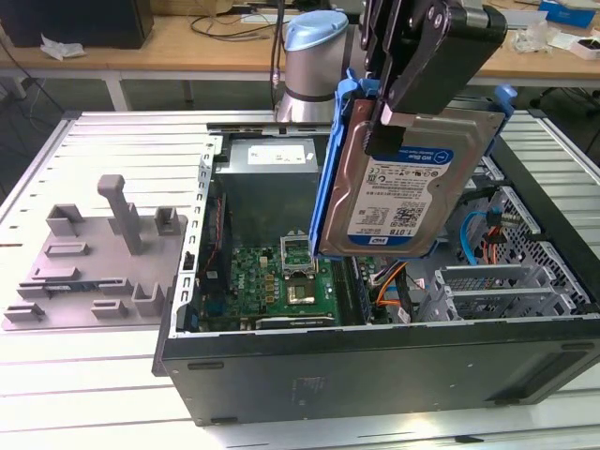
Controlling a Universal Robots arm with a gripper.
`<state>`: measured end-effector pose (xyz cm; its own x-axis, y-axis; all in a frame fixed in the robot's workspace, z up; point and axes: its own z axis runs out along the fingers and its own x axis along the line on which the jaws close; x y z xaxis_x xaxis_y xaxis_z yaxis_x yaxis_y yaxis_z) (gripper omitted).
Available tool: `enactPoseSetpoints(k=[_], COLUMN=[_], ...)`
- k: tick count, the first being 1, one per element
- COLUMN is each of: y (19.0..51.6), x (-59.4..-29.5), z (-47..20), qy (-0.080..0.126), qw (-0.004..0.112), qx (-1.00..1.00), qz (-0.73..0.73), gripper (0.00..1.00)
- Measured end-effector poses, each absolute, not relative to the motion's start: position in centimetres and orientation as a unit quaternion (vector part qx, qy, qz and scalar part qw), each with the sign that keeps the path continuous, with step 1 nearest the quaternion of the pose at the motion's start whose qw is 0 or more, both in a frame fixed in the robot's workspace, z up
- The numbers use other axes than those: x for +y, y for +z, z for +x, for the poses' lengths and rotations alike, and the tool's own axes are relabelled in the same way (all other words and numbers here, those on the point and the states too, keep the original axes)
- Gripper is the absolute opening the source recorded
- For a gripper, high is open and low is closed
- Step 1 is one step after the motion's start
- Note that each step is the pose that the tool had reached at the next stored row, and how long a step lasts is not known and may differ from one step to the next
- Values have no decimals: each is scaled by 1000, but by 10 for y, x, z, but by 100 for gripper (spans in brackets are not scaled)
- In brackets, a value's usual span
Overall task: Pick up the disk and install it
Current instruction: 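Insert the disk into the insertion slot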
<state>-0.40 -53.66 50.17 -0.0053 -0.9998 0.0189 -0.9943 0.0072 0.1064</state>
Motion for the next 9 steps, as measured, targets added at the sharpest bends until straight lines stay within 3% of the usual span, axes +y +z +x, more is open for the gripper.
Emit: enactPoseSetpoints(k=[9], y=[502], x=[-537], z=[-2], qy=[-31], qw=[44], qx=[-708], qz=[704], gripper=[36])
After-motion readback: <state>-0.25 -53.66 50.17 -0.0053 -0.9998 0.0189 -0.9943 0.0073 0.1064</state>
